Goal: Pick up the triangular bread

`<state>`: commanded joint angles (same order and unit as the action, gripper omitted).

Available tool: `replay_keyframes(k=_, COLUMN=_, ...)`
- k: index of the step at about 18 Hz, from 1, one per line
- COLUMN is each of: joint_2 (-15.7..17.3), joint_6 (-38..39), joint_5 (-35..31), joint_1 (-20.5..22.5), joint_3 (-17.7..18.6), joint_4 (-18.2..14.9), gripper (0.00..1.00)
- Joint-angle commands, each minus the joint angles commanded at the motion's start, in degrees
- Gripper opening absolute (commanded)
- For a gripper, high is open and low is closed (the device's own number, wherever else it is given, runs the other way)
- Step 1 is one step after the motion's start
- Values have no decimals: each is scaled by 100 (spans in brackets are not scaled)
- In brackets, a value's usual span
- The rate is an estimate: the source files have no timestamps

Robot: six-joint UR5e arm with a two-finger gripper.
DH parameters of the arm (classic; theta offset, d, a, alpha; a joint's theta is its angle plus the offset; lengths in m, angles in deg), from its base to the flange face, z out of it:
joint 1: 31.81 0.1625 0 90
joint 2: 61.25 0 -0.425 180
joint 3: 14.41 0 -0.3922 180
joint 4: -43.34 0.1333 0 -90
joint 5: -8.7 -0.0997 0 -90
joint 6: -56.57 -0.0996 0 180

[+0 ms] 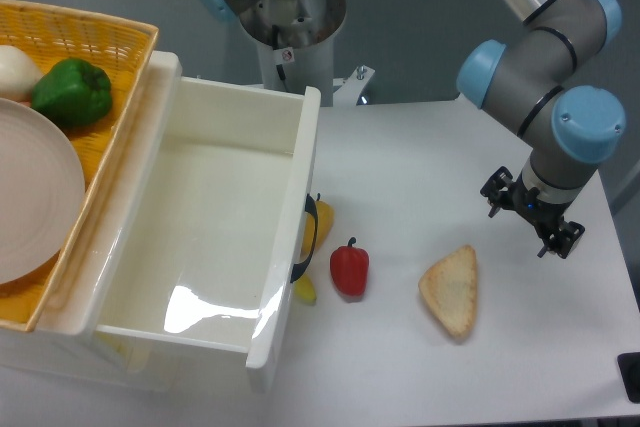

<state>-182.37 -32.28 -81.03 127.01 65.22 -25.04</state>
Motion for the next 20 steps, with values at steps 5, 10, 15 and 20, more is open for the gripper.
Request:
replay_keyframes(k=5, joint_2=9, joint_6=44, joint_5=9, joint_1=0, joint_3=35, joint_4=44, gripper=100)
replay_keyframes(k=10, joint_2=44, joint_6=53, joint_5=88, joint_1=35, joint_3=289, joint_4=122, gripper=100)
replay_keyframes(k=15, joint_2=53, joint_6=140, joint_5=553, joint_1=132, joint_3=650, joint_4=580, gripper=100)
replay_keyframes(k=20, joint_2=-26, joint_6=940, joint_5=711, joint_1=132, joint_3=730, joint_4=580, gripper=100)
